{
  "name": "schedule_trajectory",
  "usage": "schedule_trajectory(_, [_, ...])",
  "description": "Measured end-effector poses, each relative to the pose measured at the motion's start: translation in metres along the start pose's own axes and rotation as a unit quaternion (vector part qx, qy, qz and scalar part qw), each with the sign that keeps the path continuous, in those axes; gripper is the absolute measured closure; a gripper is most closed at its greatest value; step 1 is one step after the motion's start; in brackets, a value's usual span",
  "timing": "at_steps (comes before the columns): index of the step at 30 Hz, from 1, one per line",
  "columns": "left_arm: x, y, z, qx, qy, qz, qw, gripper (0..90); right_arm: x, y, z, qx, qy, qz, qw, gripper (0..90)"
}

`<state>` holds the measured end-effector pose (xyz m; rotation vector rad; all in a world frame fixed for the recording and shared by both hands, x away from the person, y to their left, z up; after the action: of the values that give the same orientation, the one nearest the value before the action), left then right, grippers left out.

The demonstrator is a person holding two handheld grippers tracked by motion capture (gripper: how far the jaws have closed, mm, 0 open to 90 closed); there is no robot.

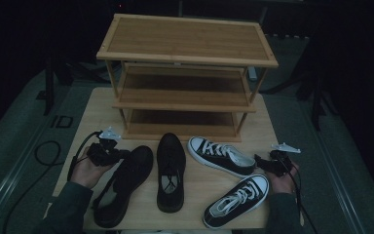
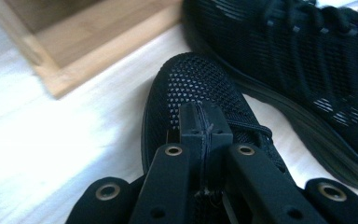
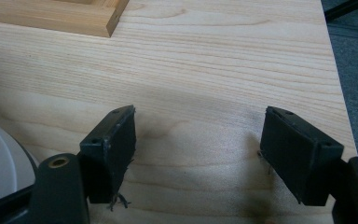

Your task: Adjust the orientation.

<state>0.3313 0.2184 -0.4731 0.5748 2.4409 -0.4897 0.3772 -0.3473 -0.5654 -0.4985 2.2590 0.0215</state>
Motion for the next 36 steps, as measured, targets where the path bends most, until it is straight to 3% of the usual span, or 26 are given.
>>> schedule_trajectory(14, [-0.041, 0.026, 0.012, -0.038, -0.024, -0.041, 0.9981, 89.7, 0.0, 0.0, 0.0, 0.0, 0.0, 0.0, 1.0, 26.5])
schedule_trajectory(18, [-0.05, 0.032, 0.014, -0.038, -0.036, -0.057, 0.997, 89.6, 0.0, 0.0, 0.0, 0.0, 0.0, 0.0, 1.0, 26.5])
schedule_trajectory(20, [-0.053, 0.035, 0.016, -0.037, -0.046, -0.063, 0.9963, 89.5, 0.0, 0.0, 0.0, 0.0, 0.0, 0.0, 1.0, 26.5])
schedule_trajectory(23, [-0.053, 0.039, 0.024, -0.045, -0.032, -0.064, 0.9964, 89.4, 0.0, 0.0, 0.0, 0.0, 0.0, 0.0, 1.0, 26.5])
schedule_trajectory(28, [-0.052, 0.039, 0.025, -0.047, -0.033, -0.062, 0.9964, 88.3, 0.0, 0.0, 0.0, 0.0, 0.0, 0.001, 1.0, 26.5])
schedule_trajectory(36, [-0.045, 0.038, 0.018, -0.034, -0.021, -0.062, 0.9973, 65.2, 0.0, 0.0, 0.0, 0.0, 0.0, 0.0, 1.0, 26.4])
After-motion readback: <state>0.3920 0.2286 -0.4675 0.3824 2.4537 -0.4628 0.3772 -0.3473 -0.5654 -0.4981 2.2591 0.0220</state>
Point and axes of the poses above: each handheld gripper's, and its own axes: z roughly forward along the jaws, x roughly out of its underside, y roughly to its left, the point moved 1 cm from there along z, roughly forward along the jaws, and after that the axes turned 11 degrees about -z, right-handed, at the moved point
